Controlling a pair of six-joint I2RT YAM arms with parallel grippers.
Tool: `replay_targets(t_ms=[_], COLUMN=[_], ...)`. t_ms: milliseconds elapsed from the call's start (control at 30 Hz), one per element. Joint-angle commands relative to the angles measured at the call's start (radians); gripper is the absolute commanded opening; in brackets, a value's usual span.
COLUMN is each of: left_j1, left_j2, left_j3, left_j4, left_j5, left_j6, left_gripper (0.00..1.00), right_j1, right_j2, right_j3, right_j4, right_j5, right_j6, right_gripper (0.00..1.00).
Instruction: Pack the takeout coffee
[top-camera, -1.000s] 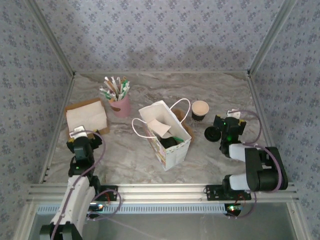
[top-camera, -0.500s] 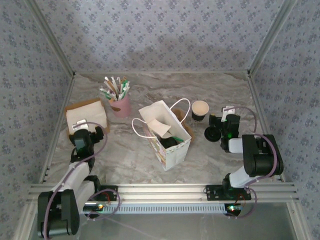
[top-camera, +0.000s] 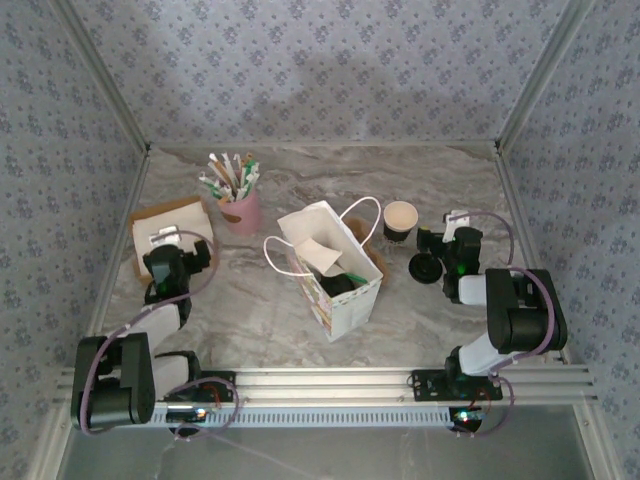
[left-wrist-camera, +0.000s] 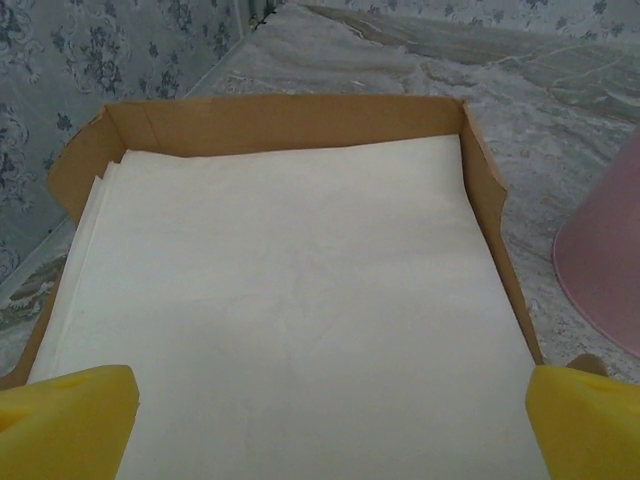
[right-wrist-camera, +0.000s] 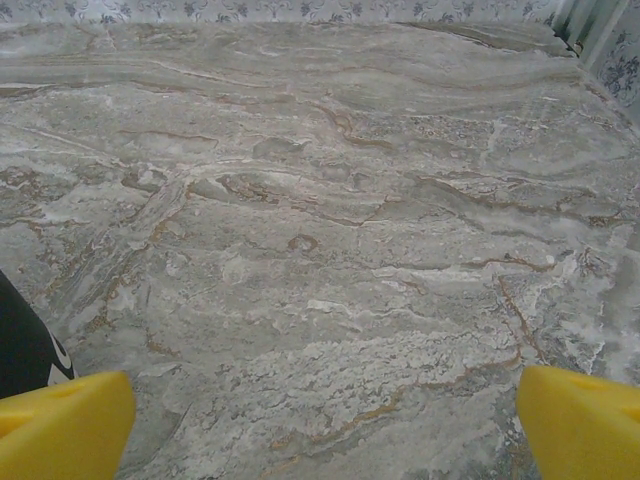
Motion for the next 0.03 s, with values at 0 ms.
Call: replay_targets(t_ms=[0], left_j1=[-0.005], left_j2=[-0.009], left_j3=[0.016], left_j4=[0.046], left_j5=[0.017], left_j6=[0.015], left_gripper=[0.99], right_j1=[-0.001], right_j2=[-0.001], right_j3=[0.017], right_j4=[-0.013], right_j5=[-0.009], right_j6=[-0.004], right_gripper=[1.0])
